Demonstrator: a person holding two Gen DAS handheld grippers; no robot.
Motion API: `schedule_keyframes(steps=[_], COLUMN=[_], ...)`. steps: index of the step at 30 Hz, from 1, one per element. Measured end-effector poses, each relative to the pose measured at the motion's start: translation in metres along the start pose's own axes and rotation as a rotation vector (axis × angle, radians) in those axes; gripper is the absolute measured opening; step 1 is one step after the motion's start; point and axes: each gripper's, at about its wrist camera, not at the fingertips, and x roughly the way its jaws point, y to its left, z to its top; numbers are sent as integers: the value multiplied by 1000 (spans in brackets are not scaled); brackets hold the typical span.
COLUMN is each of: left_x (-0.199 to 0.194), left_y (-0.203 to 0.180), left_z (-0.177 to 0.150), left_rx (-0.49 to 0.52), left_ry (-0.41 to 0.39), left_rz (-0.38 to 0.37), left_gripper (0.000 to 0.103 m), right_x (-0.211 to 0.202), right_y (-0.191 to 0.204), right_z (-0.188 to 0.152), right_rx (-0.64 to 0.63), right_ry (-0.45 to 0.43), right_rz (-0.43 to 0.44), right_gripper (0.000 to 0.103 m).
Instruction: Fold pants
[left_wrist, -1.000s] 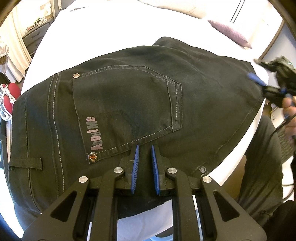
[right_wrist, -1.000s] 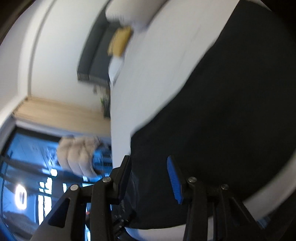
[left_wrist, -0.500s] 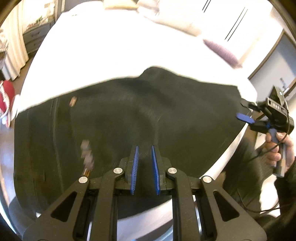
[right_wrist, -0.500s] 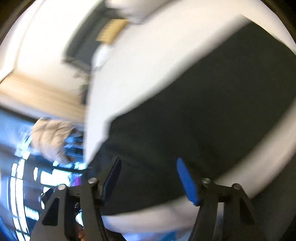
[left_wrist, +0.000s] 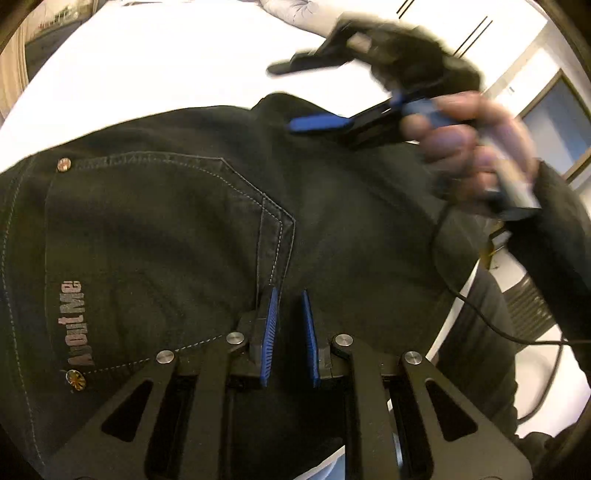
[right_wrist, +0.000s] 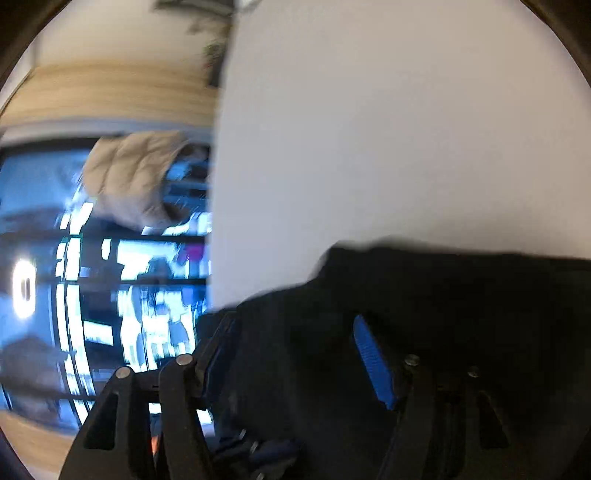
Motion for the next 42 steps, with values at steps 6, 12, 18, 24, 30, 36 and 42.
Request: schedule_keyframes(steps=[6,12,18,24,30,36,42], left_x=[0,0,-2,4,8,17,20], left_y=[-3,-1,-10,-22,-27,-33,-38], left_z=[-3,-8,-12,-13,-13,-16,-14], left_rx=[21,3,38,50,63,76,75], left_ry=[-20,-32,-34,-32,-33,-27,-17], left_rz=[13,3,44,57,76,103,115], left_gripper=[14,14,14,14,14,14,14], right_x=[-49,-25,33,-78,-221,-304,-291], right_y=[-42,24,-3,-86,-175,-195,-154], right_z=[21,-29,-45,-59,-85,-71,-121], right_rx=[223,3,115,270,412,467,386], right_ry=[-399,-254,-171,-467,-764,-913,-867], right_rz=[-21,143,139,196,42,-199,-20], right_gripper=[50,64,21,8,0,24,65])
